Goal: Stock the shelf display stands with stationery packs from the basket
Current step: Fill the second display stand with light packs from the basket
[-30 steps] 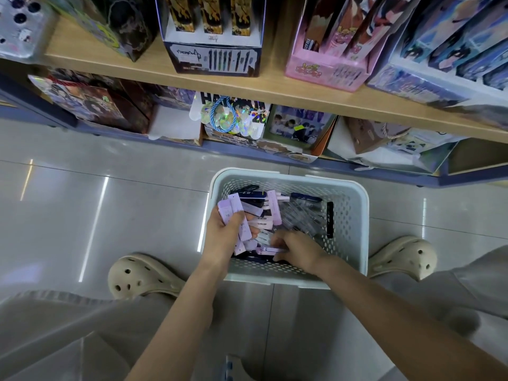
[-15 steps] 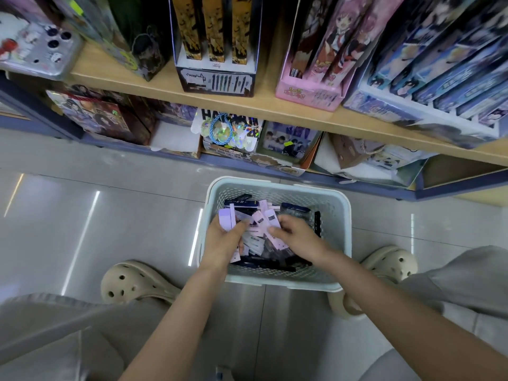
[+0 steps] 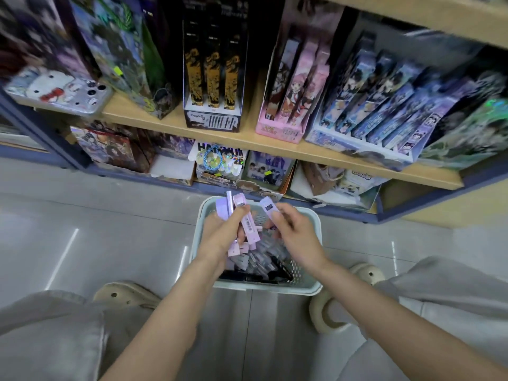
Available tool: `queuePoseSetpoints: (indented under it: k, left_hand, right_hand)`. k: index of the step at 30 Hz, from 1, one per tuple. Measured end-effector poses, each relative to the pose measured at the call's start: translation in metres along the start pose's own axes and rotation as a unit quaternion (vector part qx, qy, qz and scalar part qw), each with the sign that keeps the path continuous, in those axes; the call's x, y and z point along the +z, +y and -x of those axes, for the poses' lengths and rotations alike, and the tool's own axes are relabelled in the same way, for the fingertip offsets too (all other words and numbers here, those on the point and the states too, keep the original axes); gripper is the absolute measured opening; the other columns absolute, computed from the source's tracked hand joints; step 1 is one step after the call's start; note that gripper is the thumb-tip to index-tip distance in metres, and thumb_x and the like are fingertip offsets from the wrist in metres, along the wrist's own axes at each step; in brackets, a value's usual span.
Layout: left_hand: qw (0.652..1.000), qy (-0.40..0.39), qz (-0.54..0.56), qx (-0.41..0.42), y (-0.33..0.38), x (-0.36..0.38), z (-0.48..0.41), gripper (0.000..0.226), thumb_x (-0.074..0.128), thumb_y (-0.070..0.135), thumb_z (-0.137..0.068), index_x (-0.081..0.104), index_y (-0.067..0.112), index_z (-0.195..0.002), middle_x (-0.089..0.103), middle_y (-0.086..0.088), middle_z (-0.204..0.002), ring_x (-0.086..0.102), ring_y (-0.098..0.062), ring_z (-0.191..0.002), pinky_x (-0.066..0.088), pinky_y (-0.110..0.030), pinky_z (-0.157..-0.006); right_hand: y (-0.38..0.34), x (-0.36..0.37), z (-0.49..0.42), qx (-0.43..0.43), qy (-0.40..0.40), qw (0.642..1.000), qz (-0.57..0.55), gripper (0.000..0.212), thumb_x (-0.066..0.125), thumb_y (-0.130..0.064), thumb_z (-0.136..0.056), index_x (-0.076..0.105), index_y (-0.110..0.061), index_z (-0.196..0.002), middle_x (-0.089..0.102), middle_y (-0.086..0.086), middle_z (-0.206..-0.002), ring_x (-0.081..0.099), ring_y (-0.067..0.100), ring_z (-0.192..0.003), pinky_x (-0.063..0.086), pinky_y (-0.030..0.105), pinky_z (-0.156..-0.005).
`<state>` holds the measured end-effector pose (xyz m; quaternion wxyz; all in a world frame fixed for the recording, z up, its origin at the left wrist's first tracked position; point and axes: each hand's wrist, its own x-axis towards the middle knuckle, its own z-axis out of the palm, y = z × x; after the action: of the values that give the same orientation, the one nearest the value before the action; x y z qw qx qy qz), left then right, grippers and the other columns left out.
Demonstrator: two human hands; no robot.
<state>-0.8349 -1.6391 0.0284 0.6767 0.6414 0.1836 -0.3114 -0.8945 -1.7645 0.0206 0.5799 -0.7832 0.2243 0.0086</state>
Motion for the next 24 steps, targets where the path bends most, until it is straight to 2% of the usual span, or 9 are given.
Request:
queuePoseSetpoints:
  k: [2, 4, 7, 11, 13, 15, 18, 21, 24]
  left_hand:
    - [1.0, -0.017, -0.009, 0.008, 0.011, -0.001, 0.012, 0.019, 0.06, 0.017, -0.091, 0.069, 0.009, -0.075, 0.055, 0.0, -0.049, 0.037, -0.004, -0.031, 0.034, -0.015, -0.034]
    - [0.999, -0.031, -0.02, 0.013, 0.02, -0.001, 0.022, 0.015, 0.059, 0.017, -0.092, 0.065, 0.009, -0.081, 0.065, -0.002, -0.065, 0.041, -0.002, -0.03, 0.035, -0.013, -0.035]
    - [0.997, -0.047, -0.061, 0.016, 0.029, -0.004, 0.034, 0.018, 0.063, 0.031, -0.091, 0.063, 0.014, -0.085, 0.066, -0.001, -0.076, 0.051, -0.002, -0.038, 0.04, -0.019, -0.047]
    - [0.997, -0.07, -0.042, 0.009, 0.041, -0.008, 0.045, 0.03, 0.065, 0.044, -0.085, 0.063, 0.015, -0.078, 0.063, -0.001, -0.076, 0.06, -0.013, -0.065, 0.046, -0.032, -0.075]
    - [0.997, -0.076, -0.02, 0.018, 0.05, -0.009, 0.051, 0.029, 0.065, 0.043, -0.084, 0.062, 0.017, -0.074, 0.062, 0.001, -0.078, 0.057, -0.015, -0.079, 0.041, -0.038, -0.089]
    - [0.995, -0.086, -0.027, 0.033, 0.06, -0.01, 0.059, 0.025, 0.068, 0.039, -0.084, 0.062, 0.017, -0.074, 0.061, 0.004, -0.08, 0.054, -0.012, -0.081, 0.04, -0.035, -0.084]
    - [0.991, -0.1, -0.038, 0.077, 0.075, -0.01, 0.069, 0.017, 0.069, 0.032, -0.085, 0.061, 0.019, -0.079, 0.063, 0.004, -0.081, 0.054, -0.005, -0.074, 0.038, -0.025, -0.062]
    - [0.983, -0.105, -0.034, 0.145, 0.091, -0.005, 0.075, 0.012, 0.069, 0.032, -0.084, 0.066, 0.02, -0.083, 0.069, 0.001, -0.086, 0.061, -0.009, -0.081, 0.042, -0.023, -0.067]
    - [0.977, -0.101, -0.01, 0.186, 0.11, 0.004, 0.08, 0.016, 0.068, 0.031, -0.085, 0.064, 0.018, -0.077, 0.064, 0.0, -0.075, 0.058, -0.016, -0.074, 0.043, -0.028, -0.069]
  right_hand:
    - [-0.008, -0.006, 0.007, -0.031, -0.011, 0.997, 0.076, 0.022, 0.039, -0.018, -0.102, 0.057, -0.022, -0.113, 0.061, -0.011, -0.086, 0.056, -0.009, -0.075, 0.039, 0.013, -0.072]
    - [-0.016, -0.012, 0.013, -0.058, -0.021, 0.987, 0.147, 0.031, 0.035, -0.022, -0.102, 0.053, -0.023, -0.128, 0.058, -0.004, -0.103, 0.05, 0.0, -0.098, 0.033, 0.015, -0.084]
    - [-0.032, -0.018, 0.02, -0.104, -0.025, 0.975, 0.196, 0.034, 0.041, -0.02, -0.101, 0.049, -0.023, -0.134, 0.052, -0.001, -0.114, 0.04, 0.008, -0.113, 0.026, 0.013, -0.09]
    - [-0.055, -0.026, 0.026, -0.166, 0.018, 0.958, 0.232, 0.033, 0.056, -0.018, -0.094, 0.056, -0.021, -0.127, 0.054, -0.004, -0.107, 0.043, 0.004, -0.103, 0.028, 0.004, -0.086]
    - [-0.068, -0.031, 0.028, -0.176, 0.023, 0.957, 0.232, 0.033, 0.062, -0.016, -0.091, 0.061, -0.02, -0.123, 0.053, -0.011, -0.101, 0.046, -0.004, -0.093, 0.028, 0.0, -0.085]
    - [-0.081, -0.036, 0.031, -0.178, 0.013, 0.958, 0.225, 0.031, 0.067, -0.014, -0.087, 0.064, -0.023, -0.116, 0.055, -0.02, -0.1, 0.05, -0.011, -0.088, 0.032, 0.0, -0.084]
    - [-0.104, -0.044, 0.036, -0.169, 0.005, 0.97, 0.174, 0.031, 0.073, -0.012, -0.08, 0.063, -0.035, -0.098, 0.063, -0.025, -0.097, 0.058, -0.009, -0.09, 0.043, 0.01, -0.082]
    - [-0.126, -0.058, 0.038, -0.141, 0.015, 0.985, 0.094, 0.03, 0.074, -0.012, -0.079, 0.064, -0.035, -0.095, 0.067, -0.019, -0.099, 0.062, -0.004, -0.089, 0.048, 0.017, -0.081]
    - [-0.149, -0.069, 0.037, -0.113, 0.043, 0.992, -0.02, 0.021, 0.071, -0.014, -0.08, 0.065, -0.025, -0.096, 0.071, -0.01, -0.095, 0.064, -0.001, -0.077, 0.047, 0.014, -0.07]
